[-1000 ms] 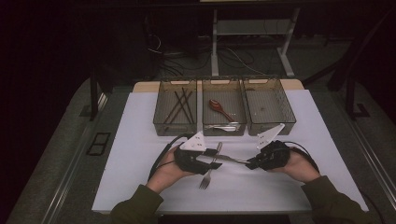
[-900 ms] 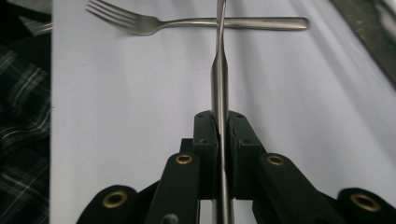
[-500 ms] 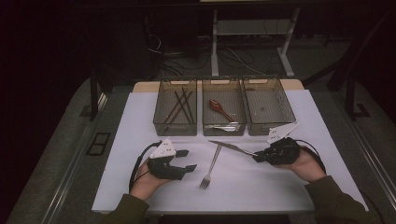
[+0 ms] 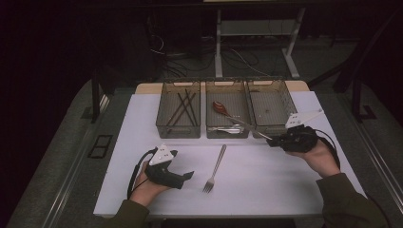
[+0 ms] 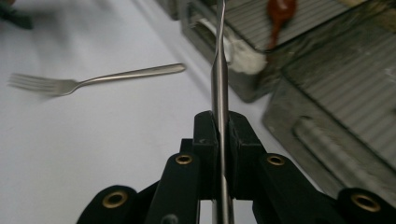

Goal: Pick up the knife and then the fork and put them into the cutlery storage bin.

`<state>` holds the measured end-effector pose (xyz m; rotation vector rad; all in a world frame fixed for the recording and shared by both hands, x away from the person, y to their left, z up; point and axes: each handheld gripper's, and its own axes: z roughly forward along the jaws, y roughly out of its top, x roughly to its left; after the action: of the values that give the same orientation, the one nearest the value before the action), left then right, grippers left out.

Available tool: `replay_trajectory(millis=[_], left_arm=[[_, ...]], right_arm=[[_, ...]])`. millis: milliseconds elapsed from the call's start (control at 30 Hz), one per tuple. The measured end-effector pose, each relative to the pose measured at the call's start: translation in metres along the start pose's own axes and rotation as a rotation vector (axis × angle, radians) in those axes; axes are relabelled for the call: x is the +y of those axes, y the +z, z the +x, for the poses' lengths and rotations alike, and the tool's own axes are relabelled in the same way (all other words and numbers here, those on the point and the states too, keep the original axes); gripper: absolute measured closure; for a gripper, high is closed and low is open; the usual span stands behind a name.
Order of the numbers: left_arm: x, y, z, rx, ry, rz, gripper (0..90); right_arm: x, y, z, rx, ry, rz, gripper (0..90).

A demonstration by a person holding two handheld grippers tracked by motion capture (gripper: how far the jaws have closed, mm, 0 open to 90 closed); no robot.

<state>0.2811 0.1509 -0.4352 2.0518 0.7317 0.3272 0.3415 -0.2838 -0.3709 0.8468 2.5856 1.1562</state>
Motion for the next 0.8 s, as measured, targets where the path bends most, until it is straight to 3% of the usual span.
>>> replay_trajectory(millis=[400, 800], left_arm=[[0.001, 0.001, -0.003, -0.014, 0.016, 0.024, 0.0], [0.001, 0.002, -0.003, -0.022, 0.027, 0.031, 0.3]], right_arm=[[0.01, -0.014, -0.034, -0.119, 0.099, -0.044, 82.8], [0.012, -0.003, -0.074, -0.269, 0.254, 0.015, 82.8]])
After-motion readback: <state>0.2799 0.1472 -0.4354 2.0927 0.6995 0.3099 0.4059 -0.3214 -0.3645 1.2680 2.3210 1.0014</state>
